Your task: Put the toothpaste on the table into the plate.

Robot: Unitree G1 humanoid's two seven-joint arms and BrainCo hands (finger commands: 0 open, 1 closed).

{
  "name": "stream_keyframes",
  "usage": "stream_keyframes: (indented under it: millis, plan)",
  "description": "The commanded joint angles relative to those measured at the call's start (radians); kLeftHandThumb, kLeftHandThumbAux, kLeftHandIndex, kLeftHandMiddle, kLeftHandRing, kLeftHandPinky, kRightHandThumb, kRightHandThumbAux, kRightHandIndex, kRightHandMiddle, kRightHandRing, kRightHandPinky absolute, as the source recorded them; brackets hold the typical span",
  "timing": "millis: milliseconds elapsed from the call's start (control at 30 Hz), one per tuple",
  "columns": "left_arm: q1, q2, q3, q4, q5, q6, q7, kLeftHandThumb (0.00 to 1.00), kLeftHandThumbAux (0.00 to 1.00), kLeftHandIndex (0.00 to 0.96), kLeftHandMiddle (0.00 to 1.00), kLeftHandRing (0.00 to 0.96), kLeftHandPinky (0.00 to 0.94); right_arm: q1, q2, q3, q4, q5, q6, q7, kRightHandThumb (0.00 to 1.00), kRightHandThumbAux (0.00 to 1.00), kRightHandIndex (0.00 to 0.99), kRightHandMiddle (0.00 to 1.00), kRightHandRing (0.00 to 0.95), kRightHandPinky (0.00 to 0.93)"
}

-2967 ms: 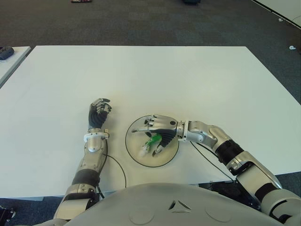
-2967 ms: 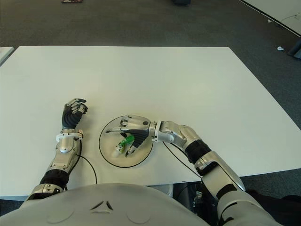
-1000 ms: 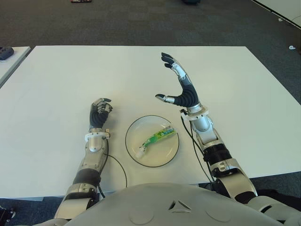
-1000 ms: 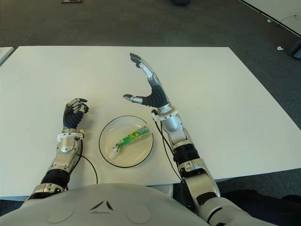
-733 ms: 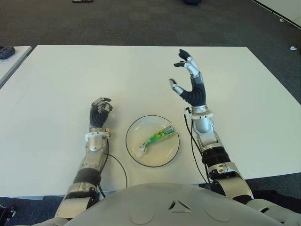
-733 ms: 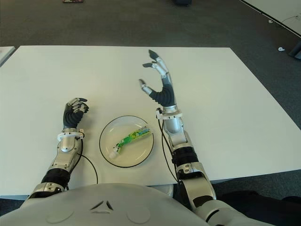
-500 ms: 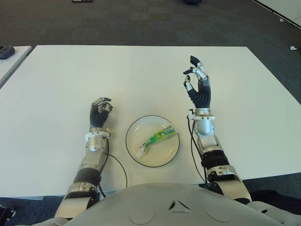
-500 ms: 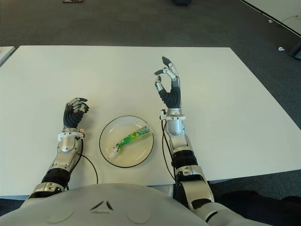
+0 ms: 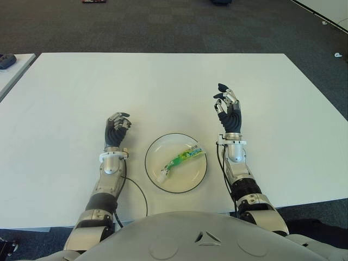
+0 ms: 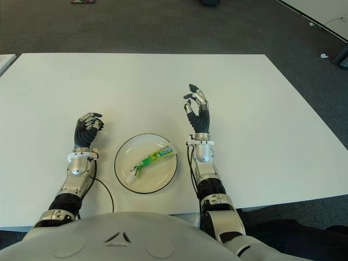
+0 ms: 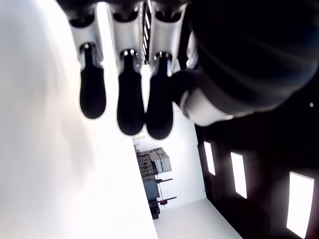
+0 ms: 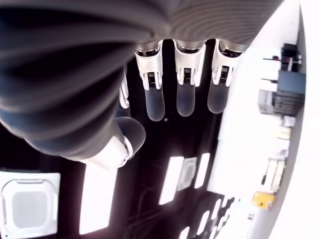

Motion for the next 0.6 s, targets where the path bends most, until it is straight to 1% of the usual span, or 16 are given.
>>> stream_keyframes:
  millis: [33,167,300,467,600]
  plan:
    - [0.005,-0.006,-0.013,0.018,-0.001,0.005,-0.013,0.697,0.719,0.436,0.619,0.603,0.565,0.013,0.007,-0.022,0.011,0.029,0.047,0.003,0.702,0.727,0.432,0.524,0.489,0.474]
    - [0.005,-0.006,-0.014,0.019,-0.002,0.005,-0.014,0.697,0.719,0.436,0.619,0.603,0.557,0.018,0.012,-0.034,0.02,0.025,0.063,-0.008,0.704,0.727,0.432,0.519,0.479,0.447]
    - [0.001,-0.005,-0.015,0.022,0.0,0.008,-0.013,0.697,0.719,0.436,0.623,0.605,0.563,0.024,0.02,-0.041,0.018,0.01,0.099,-0.034,0.705,0.727,0.431,0.518,0.471,0.411]
    - [-0.001,-0.003,-0.015,0.024,0.004,0.009,-0.008,0.697,0.719,0.436,0.626,0.609,0.568,0.039,0.026,-0.037,-0.007,-0.007,0.158,-0.06,0.706,0.726,0.431,0.525,0.469,0.389]
    - [-0.002,-0.002,-0.014,0.024,0.005,0.012,-0.005,0.697,0.719,0.436,0.625,0.606,0.565,0.051,0.028,-0.03,-0.024,-0.02,0.197,-0.072,0.707,0.726,0.431,0.53,0.476,0.422]
